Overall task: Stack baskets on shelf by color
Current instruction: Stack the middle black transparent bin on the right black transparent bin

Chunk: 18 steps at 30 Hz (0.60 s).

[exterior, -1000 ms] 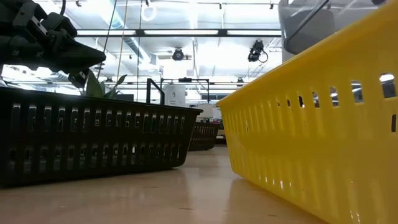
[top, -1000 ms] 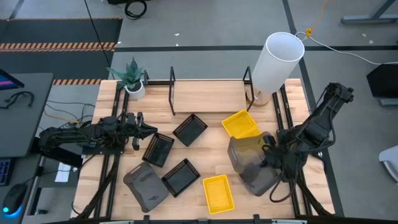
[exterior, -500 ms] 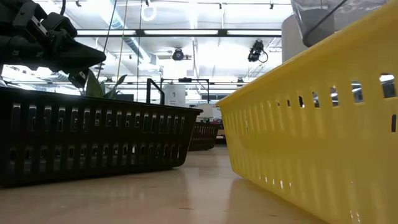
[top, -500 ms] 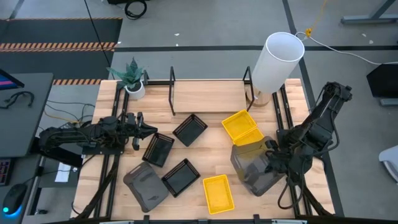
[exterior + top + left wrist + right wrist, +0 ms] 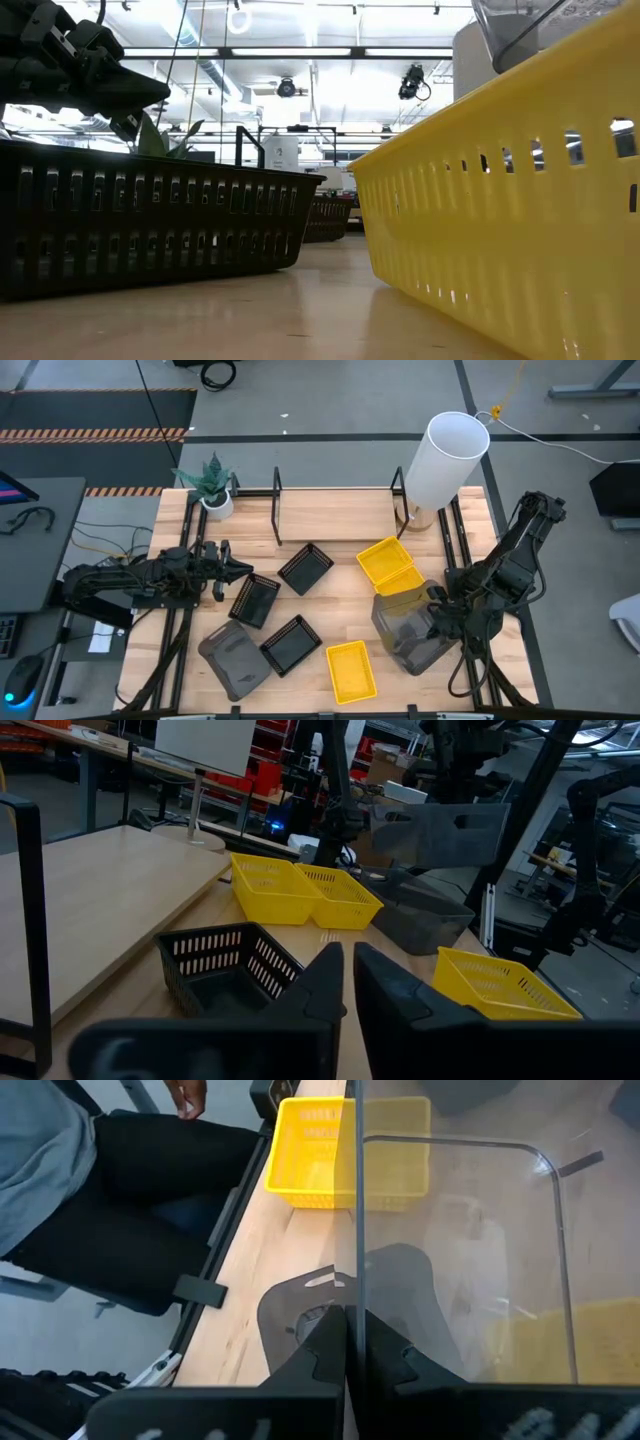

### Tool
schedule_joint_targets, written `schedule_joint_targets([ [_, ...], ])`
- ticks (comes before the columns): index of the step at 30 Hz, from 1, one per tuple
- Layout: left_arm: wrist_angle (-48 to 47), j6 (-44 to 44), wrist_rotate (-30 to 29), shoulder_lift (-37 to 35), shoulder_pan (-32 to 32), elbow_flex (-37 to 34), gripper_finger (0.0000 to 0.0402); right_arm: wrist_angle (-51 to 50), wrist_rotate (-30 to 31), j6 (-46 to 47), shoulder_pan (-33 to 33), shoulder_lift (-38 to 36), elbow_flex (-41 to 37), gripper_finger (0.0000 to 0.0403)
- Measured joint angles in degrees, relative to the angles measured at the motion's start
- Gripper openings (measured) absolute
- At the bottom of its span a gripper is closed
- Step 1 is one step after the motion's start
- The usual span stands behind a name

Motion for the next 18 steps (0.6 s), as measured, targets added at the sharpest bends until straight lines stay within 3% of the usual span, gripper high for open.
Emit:
schedule_joint_targets([
  [18,0.00,-0.01,0.00,0.00,0.01,-0.01,0.0033,-0.04,0.94,-0.02,0.00,0.00,0.00,0.0009],
])
